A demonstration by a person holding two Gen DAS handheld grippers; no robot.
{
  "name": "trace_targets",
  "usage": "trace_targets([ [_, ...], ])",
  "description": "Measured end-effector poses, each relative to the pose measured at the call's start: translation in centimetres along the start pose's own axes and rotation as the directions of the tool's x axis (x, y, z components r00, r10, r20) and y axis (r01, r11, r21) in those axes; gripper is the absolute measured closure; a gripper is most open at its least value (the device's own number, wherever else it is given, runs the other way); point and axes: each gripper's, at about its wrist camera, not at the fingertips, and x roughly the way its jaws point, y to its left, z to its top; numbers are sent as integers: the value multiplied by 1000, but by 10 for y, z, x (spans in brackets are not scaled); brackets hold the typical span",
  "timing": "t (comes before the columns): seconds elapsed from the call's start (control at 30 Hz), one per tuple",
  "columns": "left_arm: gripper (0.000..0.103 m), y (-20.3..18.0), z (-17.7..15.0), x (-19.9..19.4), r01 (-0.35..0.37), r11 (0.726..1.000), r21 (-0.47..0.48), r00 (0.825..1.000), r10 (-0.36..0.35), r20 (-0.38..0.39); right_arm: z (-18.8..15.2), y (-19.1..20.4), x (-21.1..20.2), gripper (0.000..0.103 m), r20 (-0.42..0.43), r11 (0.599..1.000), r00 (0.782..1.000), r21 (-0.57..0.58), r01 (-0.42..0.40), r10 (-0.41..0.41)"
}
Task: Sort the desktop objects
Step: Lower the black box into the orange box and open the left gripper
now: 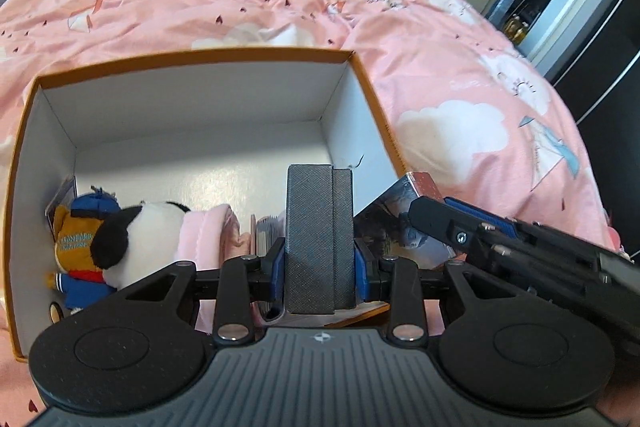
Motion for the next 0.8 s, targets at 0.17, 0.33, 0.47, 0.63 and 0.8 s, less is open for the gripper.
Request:
trace_targets([
  [0.17, 65, -4, -2, 4, -50, 998, 26, 999, 50, 2, -18, 3, 0, 79, 52, 995, 994, 31, 91, -92],
  [0.33, 65, -11, -3, 6, -72, 995, 73, 997, 73, -7, -33, -5, 0, 79, 63, 992, 993, 83, 94, -99],
  [0.47, 64, -15, -6, 6, -93, 989, 113, 996, 94, 1, -34, -8, -2, 79, 69, 993, 994, 87, 81, -87],
  [0.63, 64, -16, -7, 6, -93, 989, 117, 996, 94, 0, -34, -8, -4, 79, 69, 994, 995, 84, 70, -76],
  [0.8, 53, -15, -7, 5, -96, 986, 137, 995, 97, -4, -34, -8, -3, 79, 68, 994, 995, 77, 72, -78],
])
